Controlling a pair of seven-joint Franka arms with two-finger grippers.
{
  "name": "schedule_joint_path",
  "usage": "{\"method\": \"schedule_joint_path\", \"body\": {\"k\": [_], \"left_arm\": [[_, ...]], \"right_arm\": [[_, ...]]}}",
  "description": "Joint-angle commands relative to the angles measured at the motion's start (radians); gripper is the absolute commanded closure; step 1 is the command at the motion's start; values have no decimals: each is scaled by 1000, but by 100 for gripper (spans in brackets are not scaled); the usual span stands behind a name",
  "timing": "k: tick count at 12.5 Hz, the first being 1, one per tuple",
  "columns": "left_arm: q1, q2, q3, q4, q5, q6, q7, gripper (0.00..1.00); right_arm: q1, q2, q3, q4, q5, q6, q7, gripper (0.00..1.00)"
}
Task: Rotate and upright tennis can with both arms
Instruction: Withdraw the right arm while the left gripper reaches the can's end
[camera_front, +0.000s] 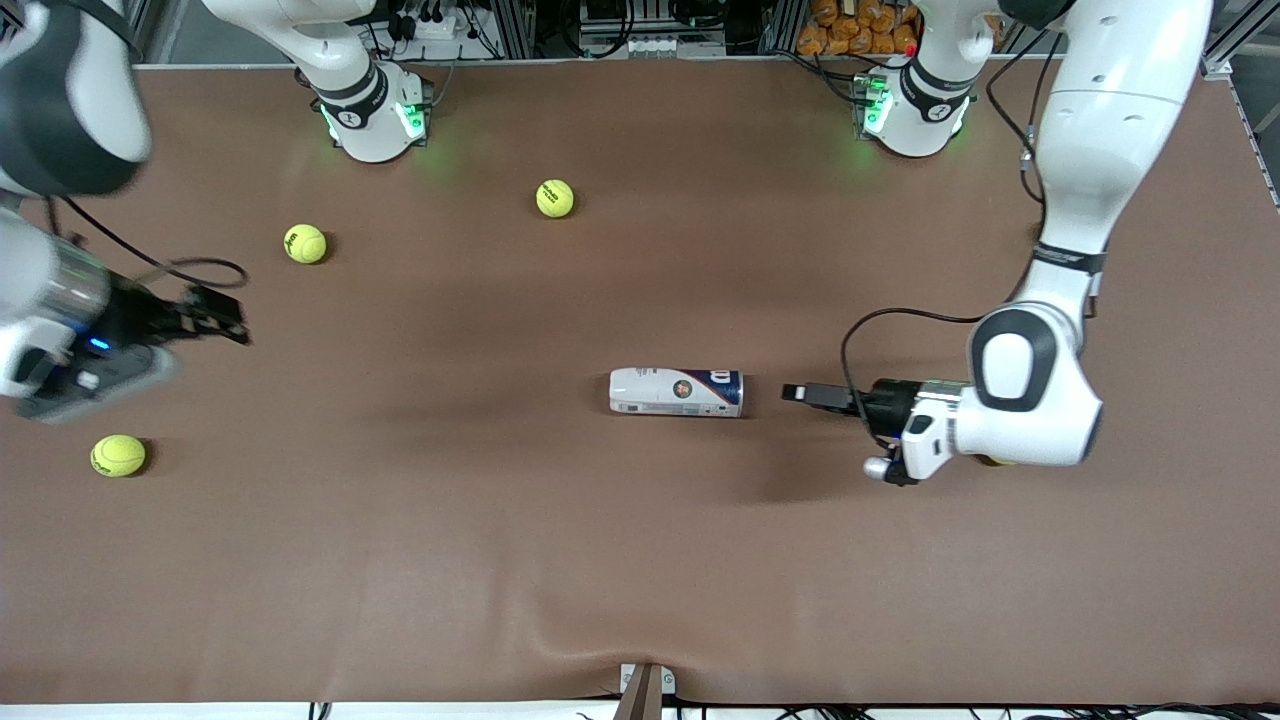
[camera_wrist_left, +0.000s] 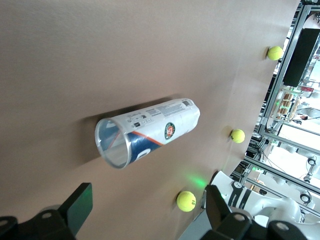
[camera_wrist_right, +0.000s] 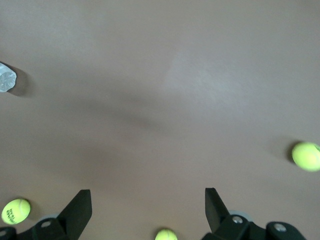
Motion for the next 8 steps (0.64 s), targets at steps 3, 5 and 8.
{"method": "schedule_joint_path", "body": {"k": [3, 5, 8], "left_arm": [[17, 72, 1, -32, -129, 14, 188, 0], [5, 96, 1, -49, -217, 15, 251, 0], [-15, 127, -1, -52, -269, 43, 288, 0]], "right_arm": [[-20, -174, -76, -32, -5, -181, 178, 0], [-58, -185, -74, -15, -9, -224, 242, 0], [-73, -184, -77, 63, -11, -307, 342, 0]]}}
